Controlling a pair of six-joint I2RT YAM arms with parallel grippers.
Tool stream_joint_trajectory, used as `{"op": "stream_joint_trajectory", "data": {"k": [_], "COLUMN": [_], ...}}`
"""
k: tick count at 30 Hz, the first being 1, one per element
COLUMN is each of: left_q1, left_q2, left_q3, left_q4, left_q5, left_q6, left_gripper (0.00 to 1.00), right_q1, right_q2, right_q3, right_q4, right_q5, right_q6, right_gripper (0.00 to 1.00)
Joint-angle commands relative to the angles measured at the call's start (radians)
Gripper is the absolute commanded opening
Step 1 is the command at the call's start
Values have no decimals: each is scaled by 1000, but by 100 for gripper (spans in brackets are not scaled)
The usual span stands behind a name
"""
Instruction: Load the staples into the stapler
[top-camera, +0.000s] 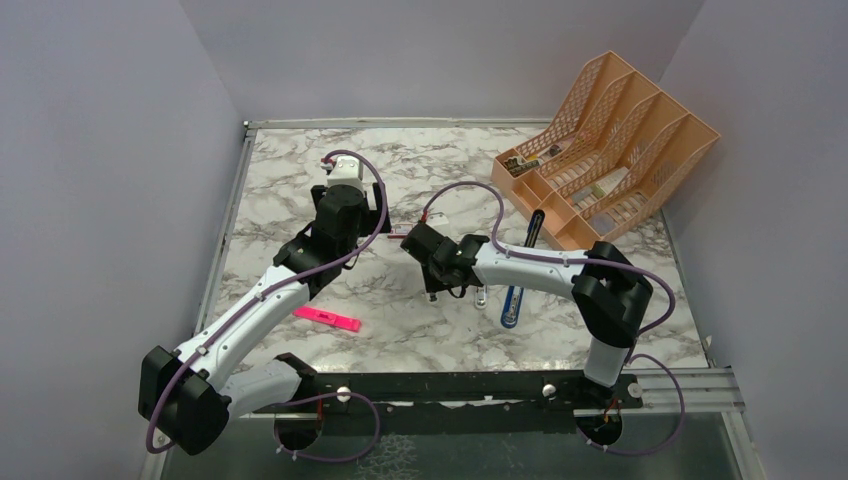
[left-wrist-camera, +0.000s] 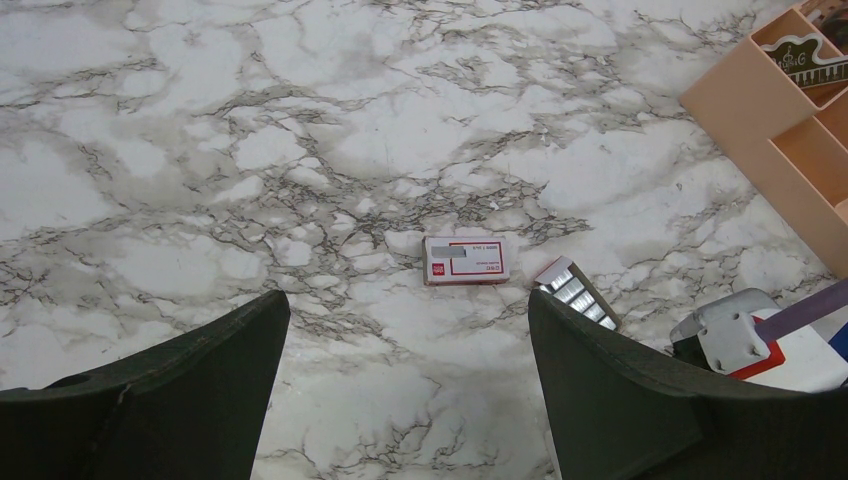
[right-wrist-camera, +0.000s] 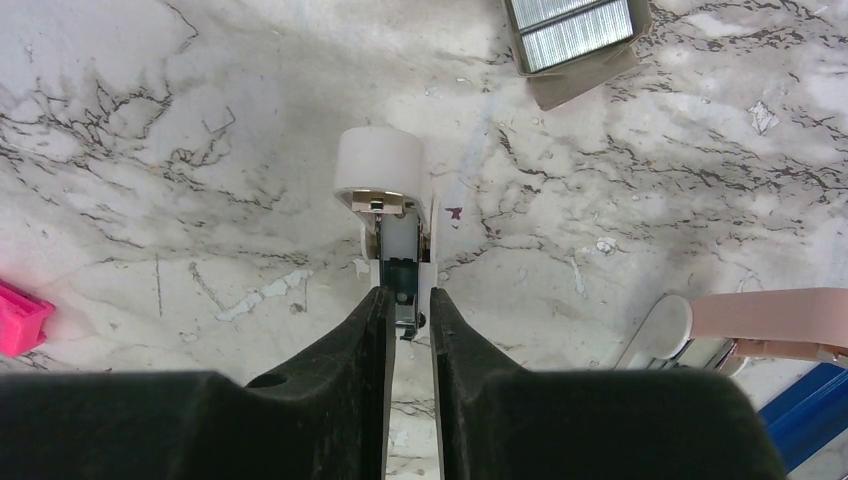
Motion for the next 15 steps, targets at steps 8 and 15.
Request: {"op": "stream_joint_trajectory", "data": {"k": [8, 15], "left_q1": [4, 4], "left_q2": [-1, -2], "left_q3": [-7, -8], "left_q4": [17, 17], "left_q5": [-20, -20], "left_q6": [0, -1], "left_gripper": [90, 90], "right_q1": [-6, -5], "right_q2": [-5, 4], "right_q3": [-13, -21], "right_q4": [-25, -32], "right_q5": [-40, -49], "right_q6": [-8, -5], "right_gripper": [23, 18]}}
